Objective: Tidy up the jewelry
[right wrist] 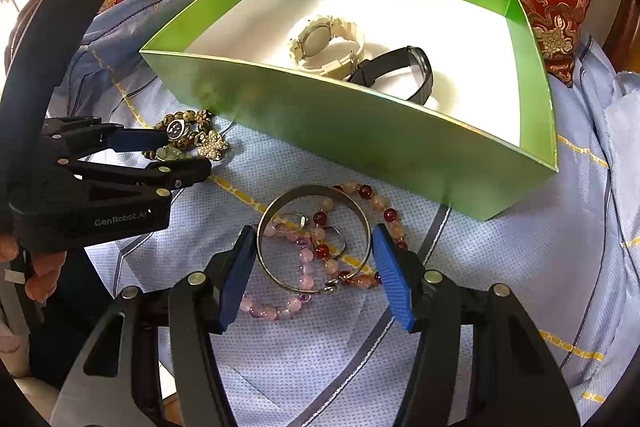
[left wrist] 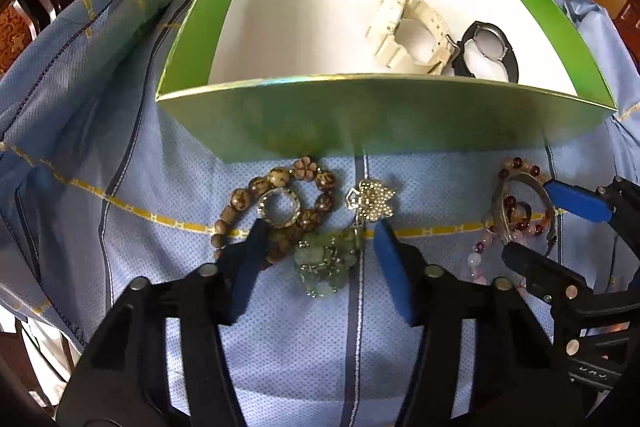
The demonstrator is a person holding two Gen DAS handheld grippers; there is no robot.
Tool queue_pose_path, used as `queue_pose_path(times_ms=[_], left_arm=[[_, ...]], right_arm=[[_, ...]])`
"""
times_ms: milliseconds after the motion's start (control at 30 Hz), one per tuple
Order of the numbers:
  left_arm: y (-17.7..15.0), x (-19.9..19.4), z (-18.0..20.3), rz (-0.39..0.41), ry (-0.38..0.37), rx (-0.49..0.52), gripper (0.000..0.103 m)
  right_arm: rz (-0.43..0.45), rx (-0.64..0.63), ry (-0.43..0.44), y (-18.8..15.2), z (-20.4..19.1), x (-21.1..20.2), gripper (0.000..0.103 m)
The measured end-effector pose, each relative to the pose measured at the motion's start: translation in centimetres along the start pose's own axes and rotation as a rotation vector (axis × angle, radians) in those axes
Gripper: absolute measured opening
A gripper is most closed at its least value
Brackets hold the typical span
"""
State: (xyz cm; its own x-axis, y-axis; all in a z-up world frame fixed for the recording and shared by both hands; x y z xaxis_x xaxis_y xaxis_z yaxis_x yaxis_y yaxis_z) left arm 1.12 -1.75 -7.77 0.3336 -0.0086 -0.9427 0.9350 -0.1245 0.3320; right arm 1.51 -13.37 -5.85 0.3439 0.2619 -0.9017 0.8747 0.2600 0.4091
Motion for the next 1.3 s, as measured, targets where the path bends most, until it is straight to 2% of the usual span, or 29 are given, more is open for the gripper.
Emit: queue_pose_path(times_ms=[100,300,433,667,700,767,1000,1033,1100,1167,1267,1300], left_arm=[[-0.1,-0.3,0.3,0.003,-0.010,0.012,0.040],[-0.5,-0.8,0.7,0.007,-0.011,0.002,0.027],[-0.6,-1.7,1.1,0.025,-0.007,0.009,0.022],[-1.3,-3.9,2.0,0.085,-0.025,0.071,0.020],[-1.4,-4.0,2.2,0.089,-0.029,0.077,0.011],[-1.6,-4.4,2.6,0.096,-0.038,0.091,0.008],[-1.5,-3.7,2.6,0.081,-0.021,0.075,0.010],[-1.4,-3.7,2.5,0.082,-0.016,0.064,0.013],[-1.2,-3.6,2.0,0.084,-0.007,0.054,0.033],[-1.1,-3.4,1.8,0.084,0.001,0.050,0.036],[-0.8,-2.6,1.5,0.065,0.015,0.051,0.050],[-0.7,-2.4,1.5,0.061,0.021,0.049,0.050]], right_arm=[[0.000,-0.001,0.000,0.0,0.0,0.0,0.059],[-0.003,0.002,-0.003,-0.1,0.2,0.2,0.059],[-0.003,0.014,-0.001,-0.3,0.4,0.2,0.059],[0.010,0.031,-0.001,-0.2,0.8,-0.2,0.059],[0.010,0.032,-0.003,-0.2,0.8,-0.2,0.059],[0.008,0.034,-0.006,-0.2,0.9,-0.2,0.059],[-0.001,0.031,-0.016,-0.3,0.8,0.0,0.059],[-0.001,0.030,-0.017,-0.3,0.8,0.0,0.059],[-0.002,0.029,-0.017,-0.3,0.7,0.1,0.059],[-0.003,0.028,-0.017,-0.3,0.6,0.1,0.059],[-0.002,0.026,-0.017,-0.3,0.4,0.1,0.059],[-0.001,0.024,-0.018,-0.4,0.4,0.0,0.059]])
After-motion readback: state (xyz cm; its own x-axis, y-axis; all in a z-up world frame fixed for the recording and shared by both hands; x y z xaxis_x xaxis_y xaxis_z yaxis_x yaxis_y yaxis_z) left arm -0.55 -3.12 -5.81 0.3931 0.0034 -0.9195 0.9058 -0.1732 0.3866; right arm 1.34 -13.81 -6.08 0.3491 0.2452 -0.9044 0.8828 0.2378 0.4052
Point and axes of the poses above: each gripper's, at about its wrist camera, not at the fingertips, and x roughly the way its jaws point, z to its right, y to its top, the point moved 1 cm from there along x, roughly the way its jaws point, and after that the axes turned 1 degree about -z, right-handed, at the moved point
